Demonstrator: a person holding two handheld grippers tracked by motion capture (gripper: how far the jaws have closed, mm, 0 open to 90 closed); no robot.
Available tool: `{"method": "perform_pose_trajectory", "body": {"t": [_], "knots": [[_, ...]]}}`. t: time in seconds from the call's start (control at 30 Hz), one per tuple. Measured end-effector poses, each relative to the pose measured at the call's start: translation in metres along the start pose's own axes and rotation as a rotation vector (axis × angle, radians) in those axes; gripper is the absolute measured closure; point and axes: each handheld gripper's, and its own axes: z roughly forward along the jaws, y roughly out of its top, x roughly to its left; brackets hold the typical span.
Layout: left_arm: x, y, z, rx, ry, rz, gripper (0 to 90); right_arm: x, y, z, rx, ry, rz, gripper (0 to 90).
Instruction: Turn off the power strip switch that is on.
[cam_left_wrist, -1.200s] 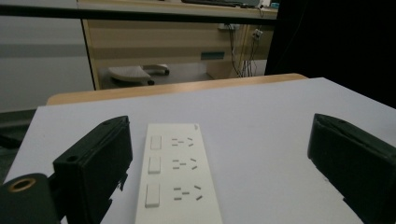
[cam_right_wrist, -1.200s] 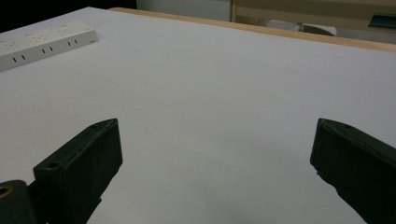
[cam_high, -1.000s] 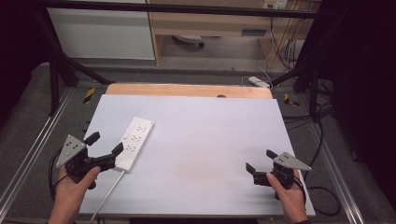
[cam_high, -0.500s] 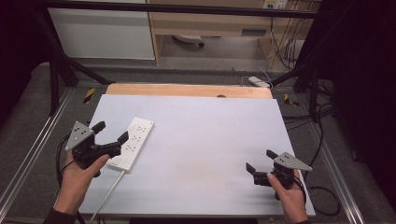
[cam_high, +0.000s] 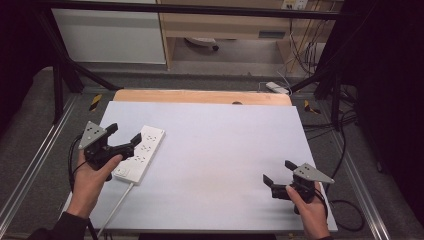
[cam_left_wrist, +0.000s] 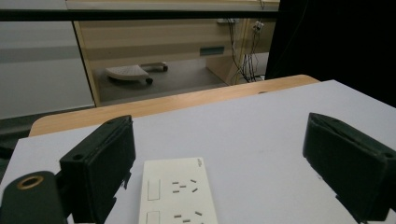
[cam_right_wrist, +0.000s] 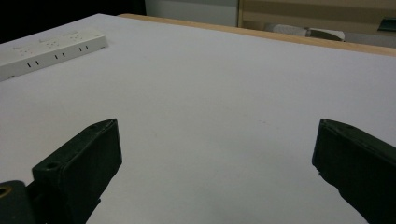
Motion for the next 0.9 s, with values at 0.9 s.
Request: {"method": "perform_pose_trajectory", "body": {"t": [0.9], "knots": [[0.018, 0.006, 0.046, 0.026, 0.055, 0.010, 36.3, 0.000, 0.000, 0.003, 0.004, 0.014, -0.003, 1.9]]}}
